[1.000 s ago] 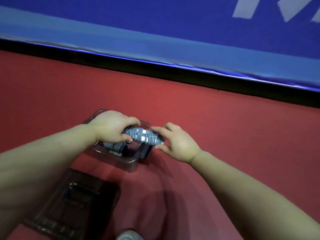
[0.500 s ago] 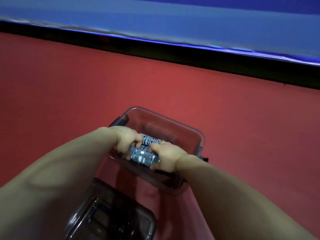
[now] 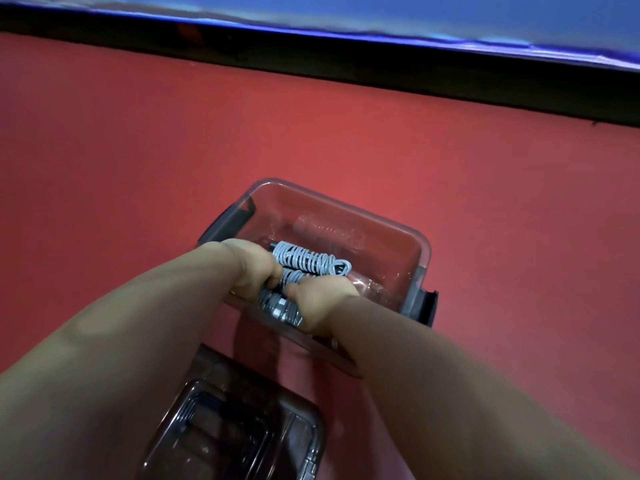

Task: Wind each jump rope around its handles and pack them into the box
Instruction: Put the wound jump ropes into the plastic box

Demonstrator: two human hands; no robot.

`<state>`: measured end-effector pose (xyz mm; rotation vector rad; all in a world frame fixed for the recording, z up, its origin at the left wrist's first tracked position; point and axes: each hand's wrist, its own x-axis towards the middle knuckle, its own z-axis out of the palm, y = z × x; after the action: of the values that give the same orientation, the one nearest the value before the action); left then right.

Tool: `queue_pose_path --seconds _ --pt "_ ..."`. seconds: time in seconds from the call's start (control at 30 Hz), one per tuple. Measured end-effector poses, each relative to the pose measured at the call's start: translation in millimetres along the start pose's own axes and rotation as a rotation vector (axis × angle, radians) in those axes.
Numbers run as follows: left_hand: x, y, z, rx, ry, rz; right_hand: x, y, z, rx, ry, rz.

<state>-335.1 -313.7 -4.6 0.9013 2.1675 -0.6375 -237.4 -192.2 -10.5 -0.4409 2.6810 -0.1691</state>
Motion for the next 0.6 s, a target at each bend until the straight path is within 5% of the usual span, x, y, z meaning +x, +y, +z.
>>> queue_pose_path --seconds 0.2,0.6 --pt "-33 3 -27 -0.125 0.056 -0.061 -22 7 -24 -0.093 0.086 0.072" --pt "-147 98 -98 0.092 0.322 0.006 -204 48 -74 -0.206 0.103 0.431"
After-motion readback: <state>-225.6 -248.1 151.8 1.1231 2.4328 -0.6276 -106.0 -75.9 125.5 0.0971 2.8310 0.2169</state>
